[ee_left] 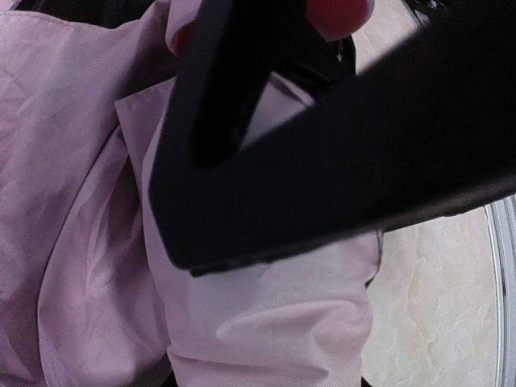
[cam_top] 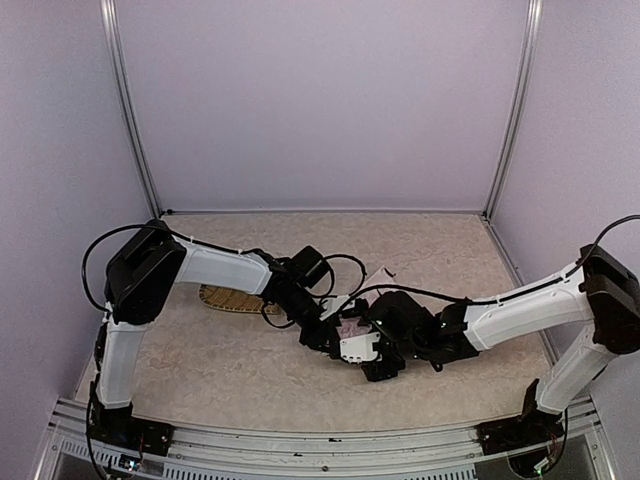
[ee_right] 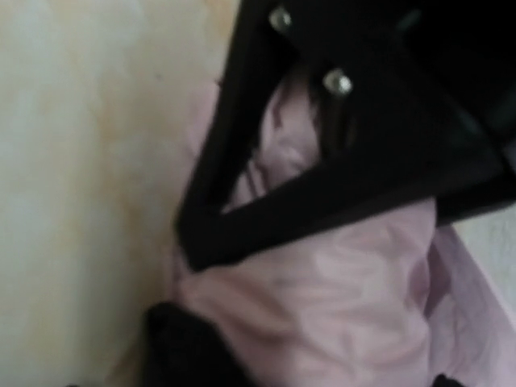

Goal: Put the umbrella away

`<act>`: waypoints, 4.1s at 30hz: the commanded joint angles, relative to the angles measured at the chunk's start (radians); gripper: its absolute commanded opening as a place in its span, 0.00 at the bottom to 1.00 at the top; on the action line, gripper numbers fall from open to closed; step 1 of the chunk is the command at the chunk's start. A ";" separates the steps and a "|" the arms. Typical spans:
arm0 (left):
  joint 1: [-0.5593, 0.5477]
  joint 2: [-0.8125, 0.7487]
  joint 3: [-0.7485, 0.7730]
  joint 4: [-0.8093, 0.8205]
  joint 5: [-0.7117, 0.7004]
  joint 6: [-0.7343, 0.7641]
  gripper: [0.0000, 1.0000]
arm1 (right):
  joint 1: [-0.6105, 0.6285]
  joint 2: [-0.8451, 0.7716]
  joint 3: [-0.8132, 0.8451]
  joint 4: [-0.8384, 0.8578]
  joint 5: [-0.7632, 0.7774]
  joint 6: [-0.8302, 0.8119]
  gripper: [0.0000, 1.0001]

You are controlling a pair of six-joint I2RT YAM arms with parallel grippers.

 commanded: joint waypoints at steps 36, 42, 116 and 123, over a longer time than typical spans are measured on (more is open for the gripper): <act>-0.040 -0.708 -0.873 0.915 -0.234 0.047 0.68 | -0.179 0.210 0.199 -0.473 -0.758 0.257 0.20; -0.163 -0.650 -0.835 0.868 -0.410 0.171 0.72 | -0.248 0.297 0.237 -0.554 -0.922 0.251 0.21; -0.219 -0.319 -0.407 0.296 -0.216 0.204 0.00 | -0.506 0.451 0.394 0.366 -1.018 1.070 0.00; -0.109 -0.099 -0.269 0.106 -0.128 0.057 0.00 | -0.515 0.503 0.408 0.286 -0.966 1.026 0.14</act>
